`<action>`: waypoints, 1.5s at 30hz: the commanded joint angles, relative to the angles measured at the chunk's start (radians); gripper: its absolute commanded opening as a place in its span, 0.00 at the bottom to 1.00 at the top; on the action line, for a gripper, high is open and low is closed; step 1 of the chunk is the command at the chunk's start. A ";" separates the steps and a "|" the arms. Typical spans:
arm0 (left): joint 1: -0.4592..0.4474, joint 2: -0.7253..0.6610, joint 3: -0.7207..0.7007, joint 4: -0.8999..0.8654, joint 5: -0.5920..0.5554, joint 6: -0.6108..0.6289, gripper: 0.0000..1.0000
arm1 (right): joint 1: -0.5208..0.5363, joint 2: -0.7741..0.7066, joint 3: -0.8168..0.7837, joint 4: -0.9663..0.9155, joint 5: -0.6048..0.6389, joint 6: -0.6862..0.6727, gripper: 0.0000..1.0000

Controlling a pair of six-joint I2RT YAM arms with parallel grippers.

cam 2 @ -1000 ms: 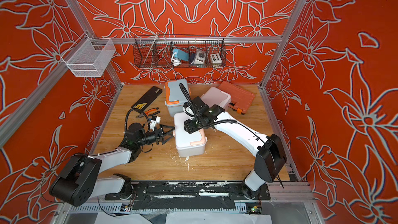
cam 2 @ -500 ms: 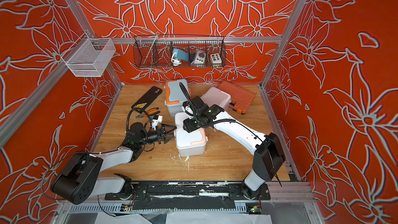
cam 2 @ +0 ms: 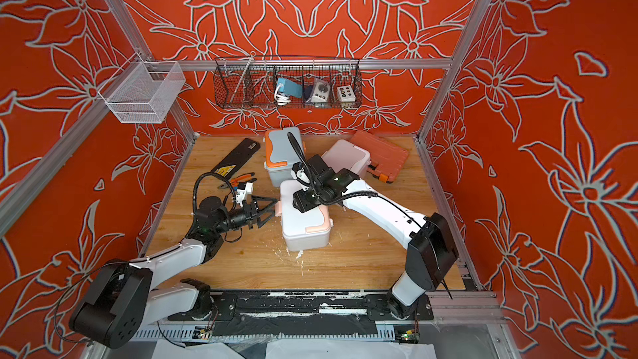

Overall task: Open first aid kits and take out gauze
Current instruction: Open the fastener of the first aid kit.

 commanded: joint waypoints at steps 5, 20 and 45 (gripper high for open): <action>0.018 -0.045 0.012 -0.009 -0.005 0.025 0.93 | 0.003 0.091 -0.090 -0.225 0.032 0.008 0.51; -0.087 -0.053 0.283 -0.801 -0.356 0.437 0.88 | 0.004 -0.040 -0.072 -0.229 0.067 0.030 0.59; -0.136 -0.103 0.274 -1.060 -0.674 0.510 0.73 | -0.007 -0.009 -0.118 -0.227 0.089 0.021 0.60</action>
